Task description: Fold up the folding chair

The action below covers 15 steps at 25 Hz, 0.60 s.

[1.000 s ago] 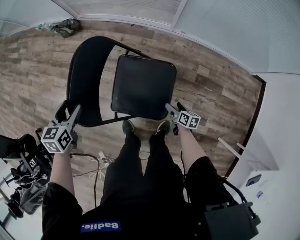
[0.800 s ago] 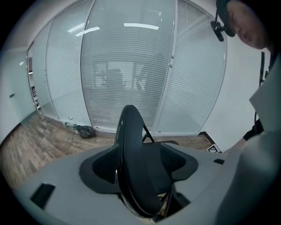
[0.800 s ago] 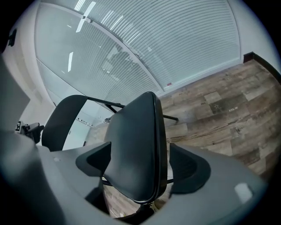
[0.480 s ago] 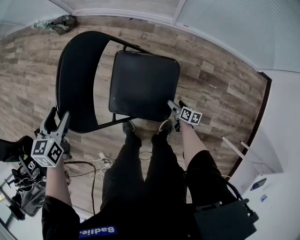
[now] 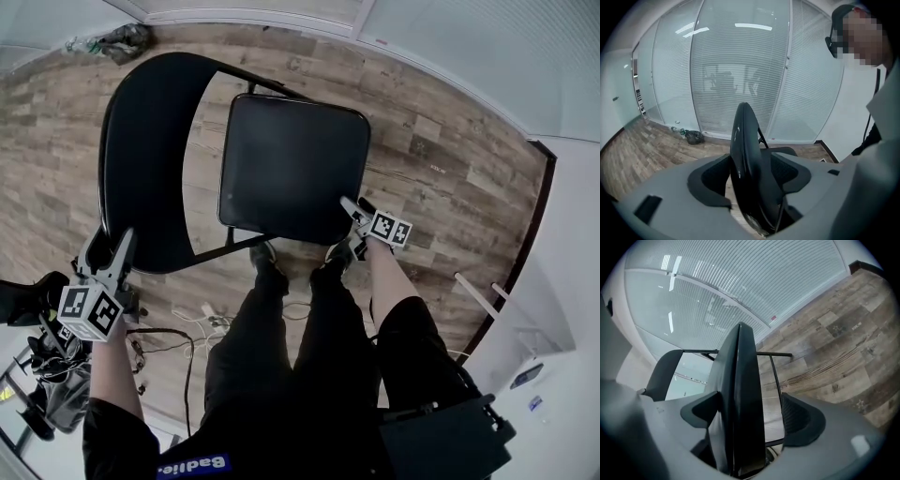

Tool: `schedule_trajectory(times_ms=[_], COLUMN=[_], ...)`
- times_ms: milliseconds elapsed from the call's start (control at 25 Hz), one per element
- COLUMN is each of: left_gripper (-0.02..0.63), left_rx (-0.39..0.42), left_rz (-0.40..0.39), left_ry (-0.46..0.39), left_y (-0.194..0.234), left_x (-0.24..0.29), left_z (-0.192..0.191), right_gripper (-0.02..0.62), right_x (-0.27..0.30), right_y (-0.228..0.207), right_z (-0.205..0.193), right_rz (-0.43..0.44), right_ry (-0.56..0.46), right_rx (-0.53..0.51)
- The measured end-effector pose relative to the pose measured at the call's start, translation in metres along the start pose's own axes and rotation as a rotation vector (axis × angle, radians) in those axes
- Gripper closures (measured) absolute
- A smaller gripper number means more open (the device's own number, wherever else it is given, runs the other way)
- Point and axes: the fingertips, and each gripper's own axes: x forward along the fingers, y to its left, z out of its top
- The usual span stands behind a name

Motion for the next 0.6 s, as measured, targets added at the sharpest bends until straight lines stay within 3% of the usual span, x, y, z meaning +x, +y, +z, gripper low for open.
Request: schedule_trajectory(times_ms=[200, 280, 440, 600], left_gripper=[0.361, 0.402, 0.420, 0.430], left_rx=[-0.044, -0.060, -0.092, -0.100], left_rz=[-0.006, -0.007, -0.031, -0.037], left_ry=[-0.044, -0.043, -0.039, -0.044], left_y=[0.005, 0.005, 0.003, 0.004], left_x=[0.006, 0.006, 0.006, 0.008], left_z=[0.000, 0.000, 0.001, 0.001], right_gripper=[0.202, 0.204, 0.210, 0.285], right_x=[0.007, 0.008, 0.011, 0.011], right_y=[0.000, 0.000, 0.003, 0.011], right_z=[-0.003, -0.005, -0.009, -0.005], right_rz=[0.109, 0.138, 0.198, 0.240], right_ry=[-0.001, 0.003, 0.010, -0.011], right_rx=[0.075, 0.099, 0.151, 0.137])
